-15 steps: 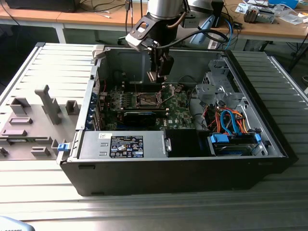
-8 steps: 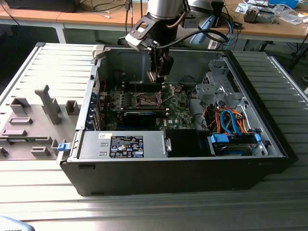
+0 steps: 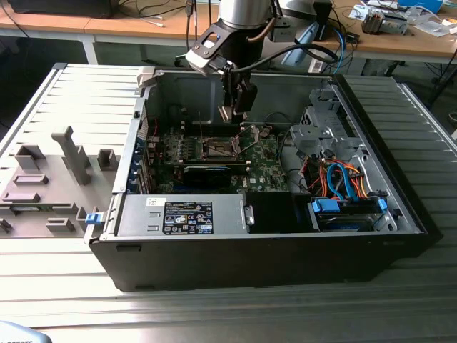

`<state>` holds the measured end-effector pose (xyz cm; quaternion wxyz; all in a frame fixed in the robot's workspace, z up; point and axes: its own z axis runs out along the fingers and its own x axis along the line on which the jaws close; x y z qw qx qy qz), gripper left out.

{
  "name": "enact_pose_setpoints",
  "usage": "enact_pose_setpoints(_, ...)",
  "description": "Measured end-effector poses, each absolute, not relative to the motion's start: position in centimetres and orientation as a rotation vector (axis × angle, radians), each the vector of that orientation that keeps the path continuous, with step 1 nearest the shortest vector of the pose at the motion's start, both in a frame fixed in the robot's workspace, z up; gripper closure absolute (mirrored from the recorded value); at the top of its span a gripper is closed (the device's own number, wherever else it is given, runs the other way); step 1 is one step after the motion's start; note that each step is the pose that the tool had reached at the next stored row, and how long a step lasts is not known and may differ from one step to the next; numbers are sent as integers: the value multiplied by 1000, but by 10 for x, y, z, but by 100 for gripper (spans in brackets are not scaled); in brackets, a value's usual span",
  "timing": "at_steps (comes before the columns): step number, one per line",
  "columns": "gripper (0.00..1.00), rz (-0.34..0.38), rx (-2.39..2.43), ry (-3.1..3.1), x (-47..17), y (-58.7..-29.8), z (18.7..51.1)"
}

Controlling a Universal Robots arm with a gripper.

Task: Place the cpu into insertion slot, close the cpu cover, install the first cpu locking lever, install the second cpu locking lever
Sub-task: 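Place the cpu into insertion slot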

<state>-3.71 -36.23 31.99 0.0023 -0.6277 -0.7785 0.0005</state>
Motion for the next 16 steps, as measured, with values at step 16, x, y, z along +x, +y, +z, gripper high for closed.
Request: enact_pose_setpoints(16, 46, 1, -2016, -2403, -37, -362, 319)
